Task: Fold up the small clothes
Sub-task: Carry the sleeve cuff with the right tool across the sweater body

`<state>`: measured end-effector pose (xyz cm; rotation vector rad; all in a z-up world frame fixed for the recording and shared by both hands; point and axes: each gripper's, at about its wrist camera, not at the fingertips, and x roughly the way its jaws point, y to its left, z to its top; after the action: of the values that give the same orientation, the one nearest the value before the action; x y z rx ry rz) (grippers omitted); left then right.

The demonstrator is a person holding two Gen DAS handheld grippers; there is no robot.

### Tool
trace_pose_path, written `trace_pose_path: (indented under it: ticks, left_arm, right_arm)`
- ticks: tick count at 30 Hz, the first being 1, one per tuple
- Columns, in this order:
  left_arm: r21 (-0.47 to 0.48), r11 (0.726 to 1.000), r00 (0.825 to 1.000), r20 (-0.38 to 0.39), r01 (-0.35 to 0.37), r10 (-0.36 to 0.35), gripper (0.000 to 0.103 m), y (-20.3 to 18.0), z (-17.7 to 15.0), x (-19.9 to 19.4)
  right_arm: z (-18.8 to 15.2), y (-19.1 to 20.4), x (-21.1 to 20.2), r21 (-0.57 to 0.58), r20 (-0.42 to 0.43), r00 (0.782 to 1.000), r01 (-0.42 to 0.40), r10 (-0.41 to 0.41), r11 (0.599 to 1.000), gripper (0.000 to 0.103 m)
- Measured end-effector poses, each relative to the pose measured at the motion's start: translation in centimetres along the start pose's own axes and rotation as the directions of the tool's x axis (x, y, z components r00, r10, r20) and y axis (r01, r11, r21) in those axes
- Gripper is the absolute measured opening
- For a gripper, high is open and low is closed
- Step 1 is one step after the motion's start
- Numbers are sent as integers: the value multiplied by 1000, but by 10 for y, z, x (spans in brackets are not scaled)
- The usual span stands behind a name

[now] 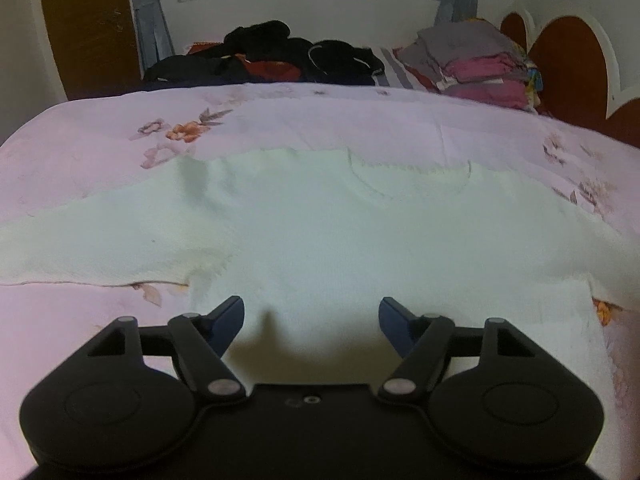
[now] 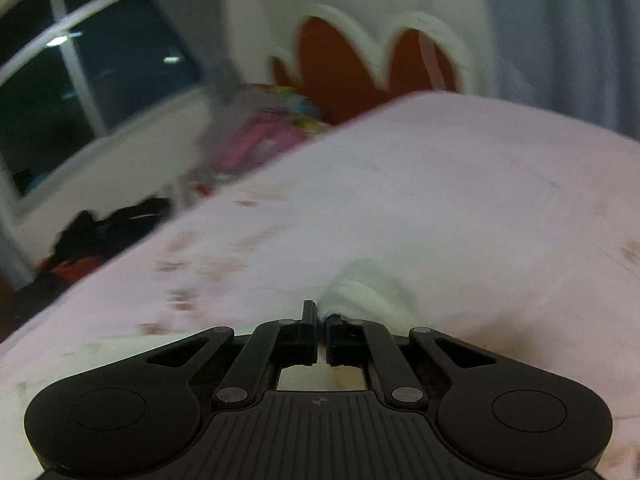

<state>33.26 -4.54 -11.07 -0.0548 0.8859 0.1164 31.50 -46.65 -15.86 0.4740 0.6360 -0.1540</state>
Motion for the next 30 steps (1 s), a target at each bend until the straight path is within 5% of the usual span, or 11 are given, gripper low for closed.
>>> trace_pose_path:
  ticks: [6,12,22,23,24,26,30]
  left_arm:
    - [-53,998,1000,24,14,-13,75,29,1,-9]
    - [-91,996,999,40,-4,7,75,67,0,-14]
    - [-136,991,999,33,-2,6,75,110,0,-7]
    - [-134,991,999,34,7,-2,75,110,1,-7]
    - [-128,992,999,34,17,-13,75,108,2,-6]
    - [-112,993,999,35,35,-31,75,104,1,-4]
    - [-85,993,996,25,87,-85,75,88,2,2]
  right_arm:
    - [-17,113,0,-161,-30,979,-203,201,966,3]
    - [-69,220,14,-245,-152,926,-375,346,894,3]
    - [-167,316,35,-253,-375,835,-511,403,822,5]
    - [-172,321,36,-247,-399,822,-523,406,816,15]
    - [-176,324,37,-232,-422,806,-539,415,810,49]
    - [-176,325,31,-214,-418,792,-562,445,799,86]
    - [-159,311,14,-228,-369,805,-563,465,794,86]
